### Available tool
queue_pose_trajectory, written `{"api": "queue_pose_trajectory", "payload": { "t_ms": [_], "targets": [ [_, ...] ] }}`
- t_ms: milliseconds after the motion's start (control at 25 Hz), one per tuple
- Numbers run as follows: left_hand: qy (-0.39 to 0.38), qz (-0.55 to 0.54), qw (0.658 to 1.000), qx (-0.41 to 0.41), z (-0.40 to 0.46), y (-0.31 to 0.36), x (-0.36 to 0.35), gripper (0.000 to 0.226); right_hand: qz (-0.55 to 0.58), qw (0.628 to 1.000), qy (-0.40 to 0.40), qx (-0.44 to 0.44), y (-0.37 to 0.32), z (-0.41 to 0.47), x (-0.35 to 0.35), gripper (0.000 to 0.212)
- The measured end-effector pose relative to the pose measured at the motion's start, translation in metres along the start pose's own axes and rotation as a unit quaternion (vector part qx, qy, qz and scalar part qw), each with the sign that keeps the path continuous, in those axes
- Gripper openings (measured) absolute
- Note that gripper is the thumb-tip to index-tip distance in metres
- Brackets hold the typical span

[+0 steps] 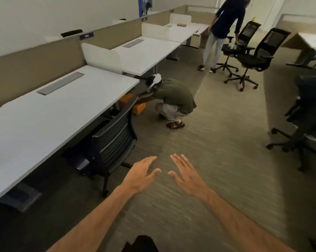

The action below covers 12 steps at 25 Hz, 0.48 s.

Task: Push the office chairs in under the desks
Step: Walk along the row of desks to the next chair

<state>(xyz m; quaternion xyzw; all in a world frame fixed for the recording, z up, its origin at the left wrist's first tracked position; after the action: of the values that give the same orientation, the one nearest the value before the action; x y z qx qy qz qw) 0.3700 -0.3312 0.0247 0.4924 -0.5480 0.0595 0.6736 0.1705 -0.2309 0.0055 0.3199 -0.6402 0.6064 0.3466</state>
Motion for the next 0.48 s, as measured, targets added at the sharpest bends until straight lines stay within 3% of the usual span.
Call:
{"api": "queue_pose_trajectory", "payload": {
  "t_ms": [480],
  "targets": [
    [0.041, -0.022, 0.998, 0.044, 0.251, -0.103, 0.056, 0.068, 0.034, 0.997, -0.065, 0.015, 0.064, 0.26, 0.037, 0.089]
  ]
}}
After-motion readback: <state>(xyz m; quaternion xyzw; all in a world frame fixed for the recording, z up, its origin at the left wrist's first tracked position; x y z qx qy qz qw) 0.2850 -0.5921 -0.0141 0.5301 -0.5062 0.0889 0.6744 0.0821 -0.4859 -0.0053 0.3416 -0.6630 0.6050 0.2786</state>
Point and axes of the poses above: each hand's wrist, its own z-axis towards the middle knuckle, its own x-axis out of the back of the hand, y = z × x, the point moved 3 cm from there along z, towards the middle knuckle, and after that the axes turned 2 degrees about x, right-handed, at the moved point
